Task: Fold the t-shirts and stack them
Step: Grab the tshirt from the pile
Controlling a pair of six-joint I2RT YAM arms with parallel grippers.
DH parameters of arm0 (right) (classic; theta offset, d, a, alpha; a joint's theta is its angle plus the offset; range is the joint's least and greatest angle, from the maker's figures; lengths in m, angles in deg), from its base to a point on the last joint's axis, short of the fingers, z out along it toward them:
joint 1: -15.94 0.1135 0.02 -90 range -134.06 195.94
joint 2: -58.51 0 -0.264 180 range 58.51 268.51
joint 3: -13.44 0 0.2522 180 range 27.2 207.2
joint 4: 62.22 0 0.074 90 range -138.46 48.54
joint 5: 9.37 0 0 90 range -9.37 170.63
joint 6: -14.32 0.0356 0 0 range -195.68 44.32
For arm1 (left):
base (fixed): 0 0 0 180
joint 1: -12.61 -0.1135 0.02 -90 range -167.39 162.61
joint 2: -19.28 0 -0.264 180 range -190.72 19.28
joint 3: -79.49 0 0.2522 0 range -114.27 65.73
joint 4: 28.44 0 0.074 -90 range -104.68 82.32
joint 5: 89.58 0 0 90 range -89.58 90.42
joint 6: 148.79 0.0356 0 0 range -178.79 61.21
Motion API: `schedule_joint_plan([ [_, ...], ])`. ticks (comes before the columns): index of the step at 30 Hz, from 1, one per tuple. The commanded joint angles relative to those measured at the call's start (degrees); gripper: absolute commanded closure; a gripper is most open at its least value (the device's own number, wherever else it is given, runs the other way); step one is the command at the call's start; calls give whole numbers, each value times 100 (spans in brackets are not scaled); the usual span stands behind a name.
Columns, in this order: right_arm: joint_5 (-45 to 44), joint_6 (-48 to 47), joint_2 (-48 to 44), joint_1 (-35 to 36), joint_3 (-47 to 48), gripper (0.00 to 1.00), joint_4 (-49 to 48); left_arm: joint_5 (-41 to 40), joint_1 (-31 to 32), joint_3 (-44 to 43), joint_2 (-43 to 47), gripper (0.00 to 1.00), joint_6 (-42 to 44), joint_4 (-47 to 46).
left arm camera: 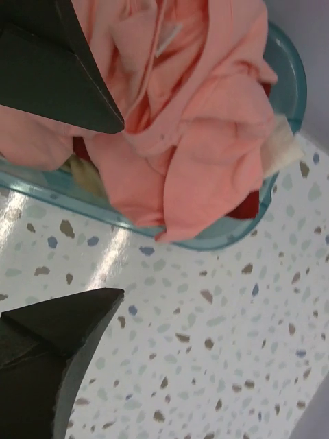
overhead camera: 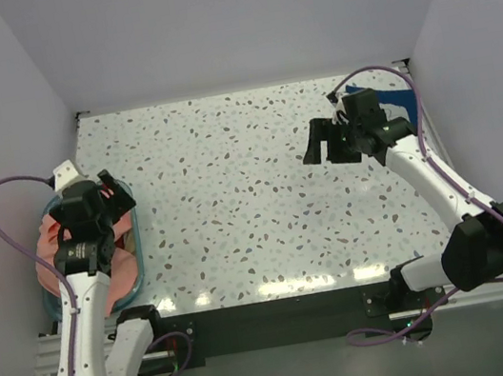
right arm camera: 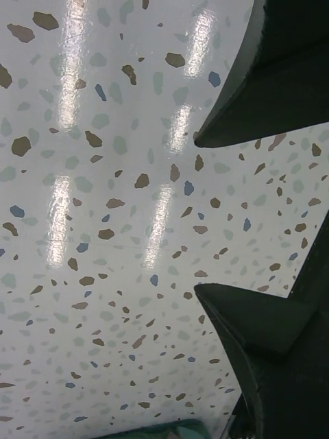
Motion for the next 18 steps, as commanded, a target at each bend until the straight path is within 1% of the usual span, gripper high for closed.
schedule_joint_plan([
  [1,-137,-71,-129,35,-18,17,-265,-1971,-17,-471,-270,0,-739,831],
  [2,-137,-71,-121,35,-27,17,-256,-2341,-17,-586,-471,0,-1228,1399],
  [3,-137,-71,-103,35,-35,16,-256,-2675,-17,-691,-577,0,-1511,1683],
  [4,-146,-71,-94,35,-44,16,-247,-3209,-26,-893,-666,0,-2019,1956],
  [5,-137,-71,-94,27,-53,16,-273,-3432,-26,-973,-840,0,-2215,2428],
  [6,-120,-71,-94,35,-79,16,-274,-3608,-26,-1043,-894,0,-2383,2581],
  [8,-111,-89,-94,35,-97,16,-282,-3785,-26,-1088,-921,0,-2455,2557],
  [11,-111,-89,-94,35,-150,16,-300,-3698,-35,-956,-860,0,-2314,2232],
  [15,-102,-97,-85,27,-150,16,-300,-3750,-105,-790,-921,0,-2559,2195],
  [18,-85,-106,-50,35,-124,16,-300,-3777,-324,-579,-1000,0,-2622,2056],
])
